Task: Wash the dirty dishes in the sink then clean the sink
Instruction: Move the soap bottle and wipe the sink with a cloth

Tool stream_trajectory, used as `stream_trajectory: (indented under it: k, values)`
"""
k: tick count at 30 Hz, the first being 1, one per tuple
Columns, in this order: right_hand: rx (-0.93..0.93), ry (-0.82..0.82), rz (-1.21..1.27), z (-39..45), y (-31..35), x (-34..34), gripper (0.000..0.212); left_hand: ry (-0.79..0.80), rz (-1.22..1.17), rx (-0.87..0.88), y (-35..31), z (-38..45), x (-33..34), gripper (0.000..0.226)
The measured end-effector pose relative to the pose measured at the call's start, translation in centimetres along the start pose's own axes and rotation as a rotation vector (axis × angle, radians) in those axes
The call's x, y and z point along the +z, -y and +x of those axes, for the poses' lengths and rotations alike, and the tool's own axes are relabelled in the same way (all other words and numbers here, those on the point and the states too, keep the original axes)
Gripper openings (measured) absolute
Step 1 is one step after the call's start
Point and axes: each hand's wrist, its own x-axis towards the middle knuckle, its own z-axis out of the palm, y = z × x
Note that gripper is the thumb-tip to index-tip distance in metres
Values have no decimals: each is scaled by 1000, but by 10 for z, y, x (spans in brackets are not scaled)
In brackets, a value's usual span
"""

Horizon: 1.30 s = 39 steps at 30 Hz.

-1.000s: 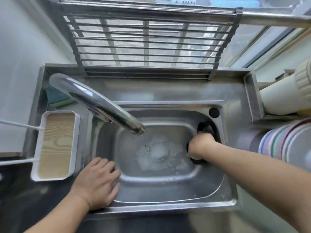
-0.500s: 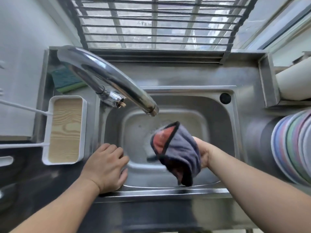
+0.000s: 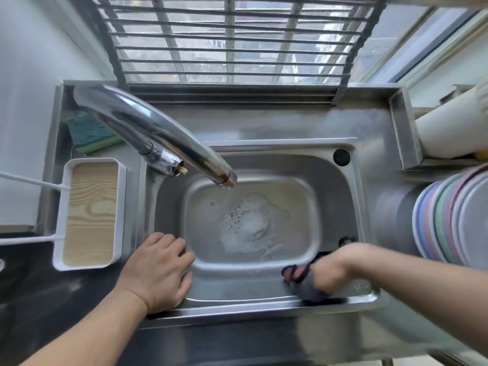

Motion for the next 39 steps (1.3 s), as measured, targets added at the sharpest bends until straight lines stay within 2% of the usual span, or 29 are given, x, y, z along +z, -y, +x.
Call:
stream_trajectory:
  k: [2, 4, 5, 8, 10, 14, 16, 18, 20, 22, 25, 28, 30, 34, 39]
  values:
    - [-11, -159, -38, 43, 16, 15, 36, -14, -5, 4, 1, 0, -2, 19]
    - [-44, -272, 62, 93, 38, 23, 27, -26, -16, 11, 0, -1, -4, 18]
    - [-43, -285, 59, 117, 46, 23, 24, -29, -18, 14, -1, -2, -4, 18]
    - [-103, -290, 0, 155, 86, 2, 47, -46, -20, 34, 0, 0, -1, 23]
    - [-131, -321, -52, 171, 107, -9, 50, -65, -23, 45, 2, 2, 1, 29]
    - [-244, -570, -463, 202, 102, -26, 54, -74, -3, 70, 5, 5, 4, 33]
    - [-202, -695, -628, 212, 84, -37, 62, -72, -6, 66, 5, 6, 4, 34]
    - [-123, -784, -600, 211, 78, -55, 67, -73, -13, 64, 4, 6, 4, 34]
    - [37, -814, -652, 215, 85, -80, 66, -80, -7, 63, 3, 7, 3, 31]
    - [203, -764, -750, 217, 98, -101, 68, -86, -8, 68, 3, 6, 3, 31]
    - [249, -766, -663, 214, 96, -114, 74, -100, -17, 69, 4, 7, 4, 31]
    - [218, -843, -526, 194, 66, -114, 80, -103, 0, 58, 4, 7, 4, 30]
    - [261, -860, -390, 179, 47, -107, 81, -78, 21, 52, 4, 7, 5, 31]
    - [471, -839, -184, 156, 23, -90, 70, -33, 44, 37, 5, 5, 6, 35]
    - [653, -1037, 250, 124, -17, -80, 57, -2, 46, 27, 4, 5, 4, 35]
